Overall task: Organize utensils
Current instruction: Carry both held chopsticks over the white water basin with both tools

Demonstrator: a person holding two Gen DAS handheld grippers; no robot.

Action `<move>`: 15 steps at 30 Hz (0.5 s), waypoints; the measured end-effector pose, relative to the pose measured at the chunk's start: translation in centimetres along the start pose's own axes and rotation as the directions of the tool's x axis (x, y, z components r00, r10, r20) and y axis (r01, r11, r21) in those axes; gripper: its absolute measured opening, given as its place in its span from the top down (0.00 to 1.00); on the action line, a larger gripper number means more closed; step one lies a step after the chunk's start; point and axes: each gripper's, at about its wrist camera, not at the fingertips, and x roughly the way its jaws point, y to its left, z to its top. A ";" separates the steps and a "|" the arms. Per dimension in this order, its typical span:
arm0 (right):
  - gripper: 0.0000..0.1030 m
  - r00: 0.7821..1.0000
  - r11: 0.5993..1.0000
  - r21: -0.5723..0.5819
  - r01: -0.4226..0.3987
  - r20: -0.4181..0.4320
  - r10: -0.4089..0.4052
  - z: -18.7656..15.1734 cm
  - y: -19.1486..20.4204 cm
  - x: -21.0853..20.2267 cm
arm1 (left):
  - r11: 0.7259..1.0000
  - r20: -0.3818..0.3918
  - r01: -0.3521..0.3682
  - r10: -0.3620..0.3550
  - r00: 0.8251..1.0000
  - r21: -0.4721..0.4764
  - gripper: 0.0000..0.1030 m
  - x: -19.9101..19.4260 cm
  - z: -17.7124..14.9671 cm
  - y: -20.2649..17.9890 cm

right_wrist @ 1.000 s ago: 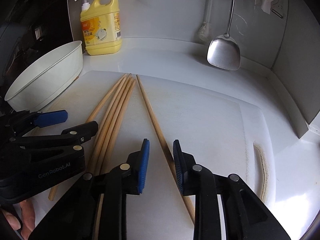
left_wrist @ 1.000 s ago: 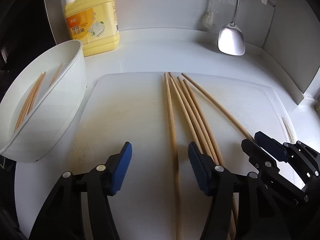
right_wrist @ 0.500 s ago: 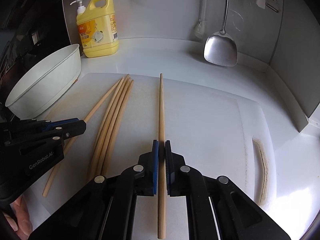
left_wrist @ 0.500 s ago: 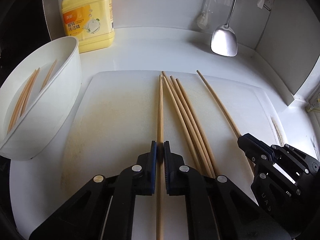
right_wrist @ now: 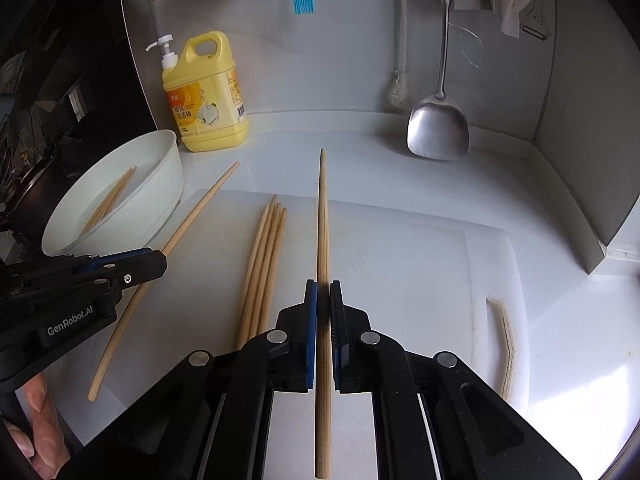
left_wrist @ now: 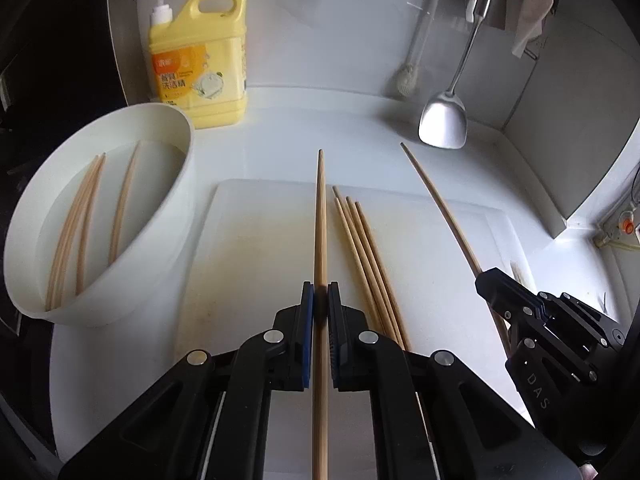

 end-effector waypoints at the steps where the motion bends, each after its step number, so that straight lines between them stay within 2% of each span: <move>1: 0.94 1.000 1.000 -0.006 -0.009 0.007 0.009 0.6 0.3 -0.4 | 1.000 0.007 -0.005 0.005 1.000 -0.004 0.93 -0.7 0.3 0.3; 7: 0.94 0.996 0.996 -0.061 -0.071 0.041 0.074 4.4 4.4 -2.0 | 0.996 0.061 -0.042 0.047 0.997 -0.081 0.93 -5.1 3.0 4.4; 11: 0.94 0.991 0.990 -0.071 -0.124 0.038 0.126 7.2 8.7 -1.0 | 0.987 0.092 -0.073 0.087 0.992 -0.143 0.93 -7.3 4.6 9.5; 15: 0.94 0.985 0.983 -0.088 -0.162 0.040 0.166 9.9 14.3 0.9 | 0.981 0.109 -0.100 0.119 0.987 -0.168 0.93 -7.8 6.2 15.5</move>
